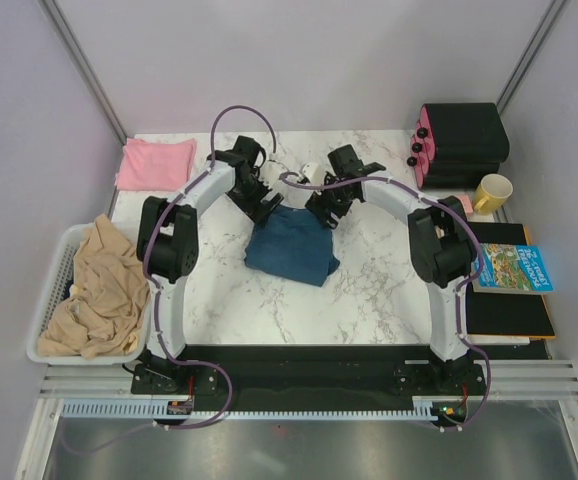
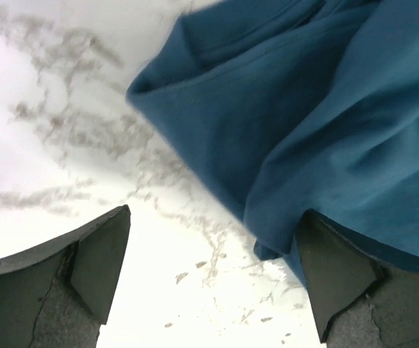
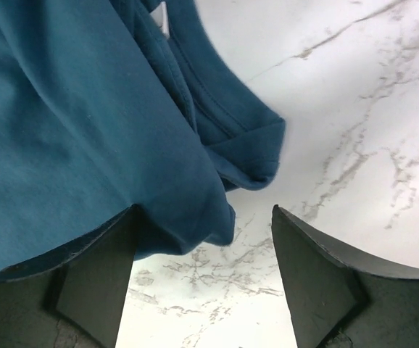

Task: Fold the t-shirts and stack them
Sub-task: Fold the tshirt

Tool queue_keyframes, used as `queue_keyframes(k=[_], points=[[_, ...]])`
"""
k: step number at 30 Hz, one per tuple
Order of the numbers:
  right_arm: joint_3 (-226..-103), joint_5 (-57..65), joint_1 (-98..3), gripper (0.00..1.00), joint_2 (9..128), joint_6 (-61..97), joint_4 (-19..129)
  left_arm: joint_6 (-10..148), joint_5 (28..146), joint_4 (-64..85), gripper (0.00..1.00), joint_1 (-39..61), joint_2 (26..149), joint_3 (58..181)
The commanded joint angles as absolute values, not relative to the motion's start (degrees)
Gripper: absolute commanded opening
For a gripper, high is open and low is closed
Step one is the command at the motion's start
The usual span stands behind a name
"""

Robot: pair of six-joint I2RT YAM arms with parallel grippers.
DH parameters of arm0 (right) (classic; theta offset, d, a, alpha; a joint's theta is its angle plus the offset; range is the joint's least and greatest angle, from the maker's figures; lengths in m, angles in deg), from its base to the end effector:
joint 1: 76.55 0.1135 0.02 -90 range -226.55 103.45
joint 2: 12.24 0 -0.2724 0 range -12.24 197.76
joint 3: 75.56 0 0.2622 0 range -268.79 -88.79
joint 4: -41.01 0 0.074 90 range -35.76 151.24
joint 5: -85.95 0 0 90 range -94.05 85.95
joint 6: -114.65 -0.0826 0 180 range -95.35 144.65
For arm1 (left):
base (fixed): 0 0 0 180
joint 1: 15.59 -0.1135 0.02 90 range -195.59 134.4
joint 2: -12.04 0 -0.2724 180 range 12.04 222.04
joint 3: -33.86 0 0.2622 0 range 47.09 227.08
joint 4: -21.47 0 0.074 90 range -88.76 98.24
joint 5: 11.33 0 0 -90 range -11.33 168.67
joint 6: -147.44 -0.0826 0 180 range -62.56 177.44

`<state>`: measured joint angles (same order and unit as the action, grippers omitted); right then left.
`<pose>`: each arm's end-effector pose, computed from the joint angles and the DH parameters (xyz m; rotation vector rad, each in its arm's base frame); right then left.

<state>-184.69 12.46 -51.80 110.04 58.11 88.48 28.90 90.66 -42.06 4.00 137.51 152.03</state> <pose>0.4406 0.2290 0.1507 -1.3469 2.2167 0.3234 0.4549 -0.1801 0.1558 1.1793 2.5196 -0.2546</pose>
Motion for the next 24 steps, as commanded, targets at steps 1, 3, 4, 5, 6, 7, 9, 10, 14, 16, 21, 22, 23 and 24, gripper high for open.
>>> queue_keyframes(k=[1,3,4,5,6,7,9,10,14,16,21,22,23,24], points=[[-184.2,6.8,-51.5,0.81,103.4,56.0,83.2,32.0,76.7,-31.6,1.00,4.1,128.2,147.4],[-183.7,3.9,-51.4,0.81,102.7,55.6,82.3,32.7,73.6,-30.3,1.00,3.9,127.2,146.8],[-183.7,3.0,-51.4,0.81,102.5,55.3,81.6,32.9,71.2,-30.0,1.00,3.8,126.8,146.7],[-183.6,2.5,-51.4,0.81,102.3,55.2,81.5,33.0,70.3,-29.4,1.00,3.7,126.3,146.3],[-183.3,1.8,-51.4,0.81,101.9,54.9,81.2,33.0,69.6,-27.9,1.00,3.7,125.7,145.2],[-183.0,1.7,-51.2,0.81,101.8,54.7,81.0,33.1,68.4,-27.1,1.00,3.7,124.8,144.6],[-182.1,1.1,-50.8,0.81,101.1,54.5,80.8,33.4,68.6,-26.9,1.00,3.7,124.2,143.9],[-181.6,0.8,-50.6,0.81,100.7,54.4,80.3,33.5,68.9,-26.8,1.00,3.7,123.6,143.8],[-179.7,-0.2,-49.9,0.81,98.9,54.8,79.6,33.4,69.4,-26.6,1.00,3.7,122.1,142.2],[-178.7,-0.4,-49.7,0.81,97.4,55.1,79.5,33.2,68.6,-25.4,1.00,3.7,120.8,141.0],[-174.1,-3.6,-48.9,0.81,91.5,57.3,80.8,31.9,74.0,-16.4,1.00,4.3,103.2,128.5],[-173.1,-5.4,-48.9,0.82,90.5,59.3,81.3,30.5,74.0,-14.3,1.00,5.9,100.1,125.1],[-171.0,-6.3,-48.9,0.83,89.4,60.5,81.7,26.2,72.5,-9.3,1.00,7.2,97.8,118.0],[-170.0,-7.1,-48.9,0.84,87.1,61.6,82.3,24.1,70.6,-6.5,1.00,8.2,93.4,114.4]])
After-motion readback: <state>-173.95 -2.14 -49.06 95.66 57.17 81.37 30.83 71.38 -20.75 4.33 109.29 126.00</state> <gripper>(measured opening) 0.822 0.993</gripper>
